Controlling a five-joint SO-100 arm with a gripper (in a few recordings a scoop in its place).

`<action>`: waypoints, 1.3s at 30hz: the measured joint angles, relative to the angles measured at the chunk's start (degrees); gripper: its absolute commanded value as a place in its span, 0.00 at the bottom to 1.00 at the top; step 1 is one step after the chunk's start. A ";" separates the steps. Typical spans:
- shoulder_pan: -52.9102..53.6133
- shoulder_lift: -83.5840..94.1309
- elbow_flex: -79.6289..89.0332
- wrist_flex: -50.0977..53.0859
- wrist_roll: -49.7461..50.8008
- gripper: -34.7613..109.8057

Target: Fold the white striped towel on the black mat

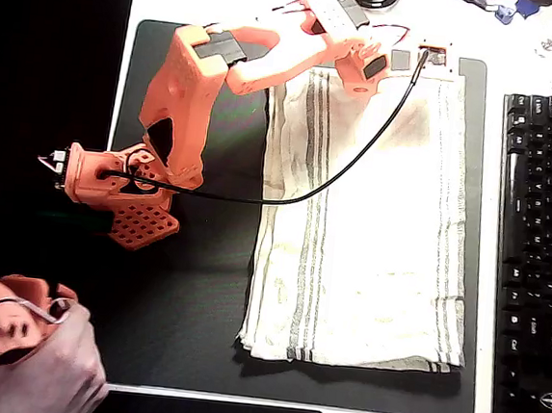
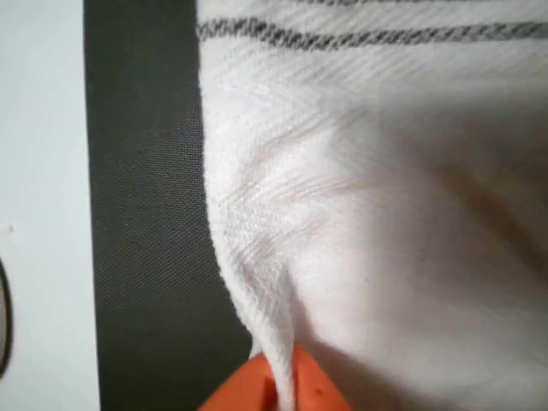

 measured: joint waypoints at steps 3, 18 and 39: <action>0.44 8.00 4.13 0.09 -0.97 0.24; 16.08 39.64 18.37 1.05 -5.71 0.24; 52.29 51.50 28.74 -2.02 -14.50 0.24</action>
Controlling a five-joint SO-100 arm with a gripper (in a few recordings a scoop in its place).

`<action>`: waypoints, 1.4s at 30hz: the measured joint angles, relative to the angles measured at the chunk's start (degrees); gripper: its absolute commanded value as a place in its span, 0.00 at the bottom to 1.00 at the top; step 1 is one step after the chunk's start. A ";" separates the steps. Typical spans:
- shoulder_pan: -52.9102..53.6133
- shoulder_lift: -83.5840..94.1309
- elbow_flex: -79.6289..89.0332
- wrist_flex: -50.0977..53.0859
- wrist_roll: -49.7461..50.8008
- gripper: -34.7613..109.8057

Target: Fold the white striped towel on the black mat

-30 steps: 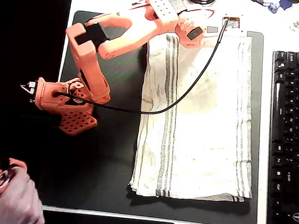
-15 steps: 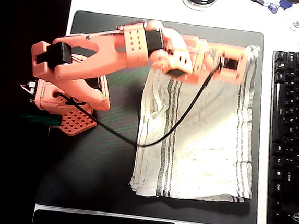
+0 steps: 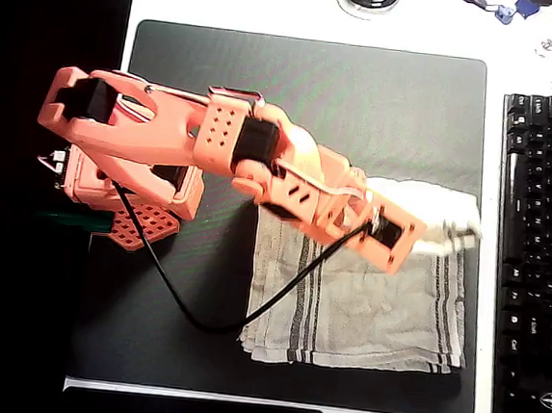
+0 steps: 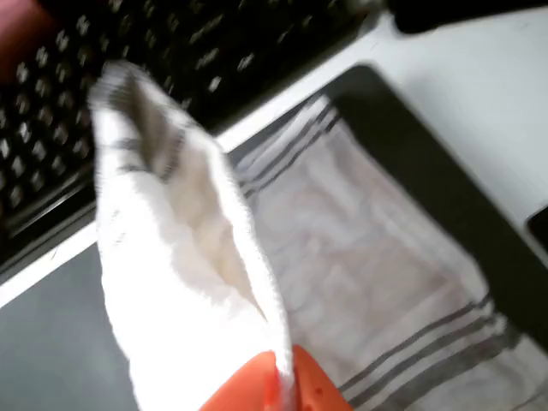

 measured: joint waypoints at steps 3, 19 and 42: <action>3.69 -2.55 2.99 -5.27 -1.32 0.24; 15.56 -33.31 -3.25 -25.31 -9.49 0.32; 1.32 18.63 32.34 -24.08 -11.95 0.35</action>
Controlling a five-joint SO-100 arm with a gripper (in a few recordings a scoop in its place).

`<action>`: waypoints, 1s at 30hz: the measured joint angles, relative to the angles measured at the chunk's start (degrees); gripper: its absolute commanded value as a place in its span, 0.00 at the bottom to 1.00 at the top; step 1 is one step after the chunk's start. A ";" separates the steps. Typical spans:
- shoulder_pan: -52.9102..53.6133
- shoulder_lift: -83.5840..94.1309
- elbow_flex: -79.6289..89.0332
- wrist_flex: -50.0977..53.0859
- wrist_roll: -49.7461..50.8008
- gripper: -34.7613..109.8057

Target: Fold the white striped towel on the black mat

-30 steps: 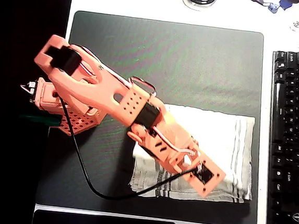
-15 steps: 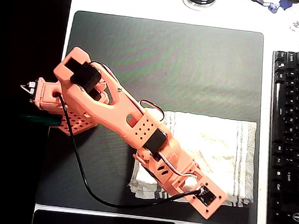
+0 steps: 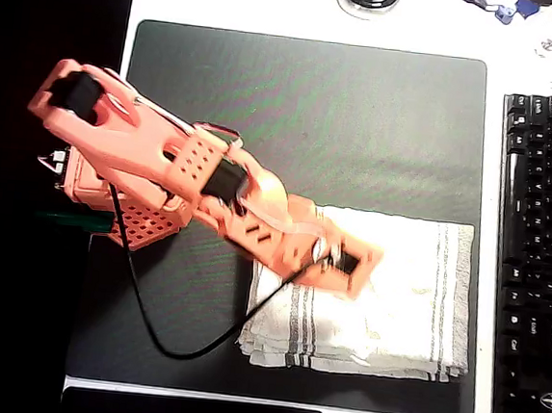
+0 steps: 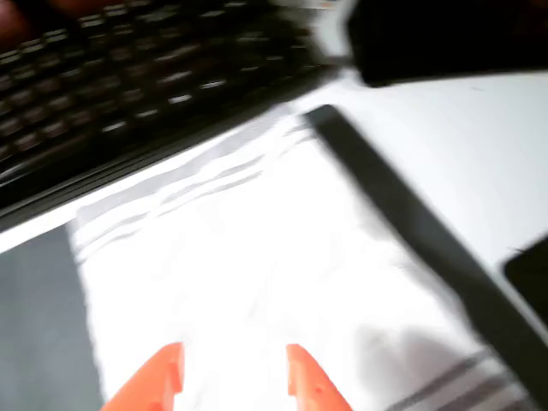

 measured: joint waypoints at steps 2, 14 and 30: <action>-3.43 4.75 3.43 0.88 0.26 0.33; -19.42 33.57 19.60 14.33 0.62 0.24; -23.03 45.62 23.20 32.43 0.18 0.24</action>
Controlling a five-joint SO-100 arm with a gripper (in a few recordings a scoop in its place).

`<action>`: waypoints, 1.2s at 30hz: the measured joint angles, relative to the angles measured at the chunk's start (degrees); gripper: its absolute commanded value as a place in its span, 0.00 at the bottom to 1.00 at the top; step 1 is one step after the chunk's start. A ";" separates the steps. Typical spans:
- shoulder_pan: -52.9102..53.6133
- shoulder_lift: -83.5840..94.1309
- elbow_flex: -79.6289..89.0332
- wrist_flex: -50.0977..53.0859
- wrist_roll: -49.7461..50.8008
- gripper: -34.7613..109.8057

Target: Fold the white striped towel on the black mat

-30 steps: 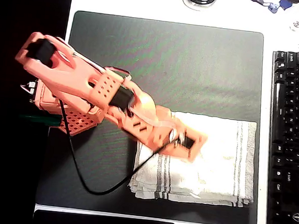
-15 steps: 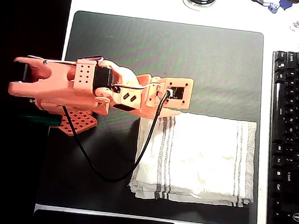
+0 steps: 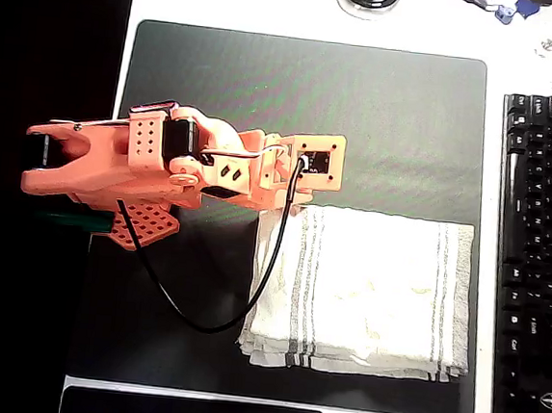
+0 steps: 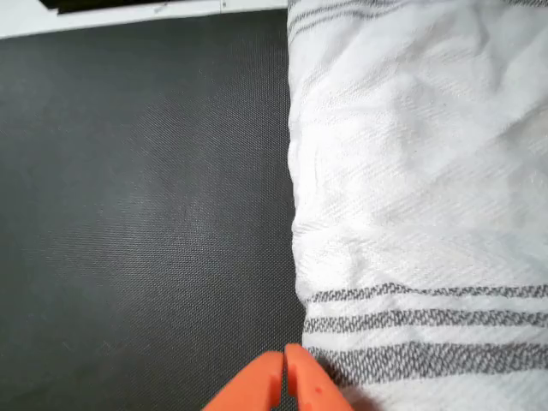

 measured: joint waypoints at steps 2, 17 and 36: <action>1.05 0.79 0.00 2.29 -0.70 0.24; 5.63 1.32 0.00 16.96 -1.49 0.24; 6.50 1.32 0.00 18.81 0.00 0.32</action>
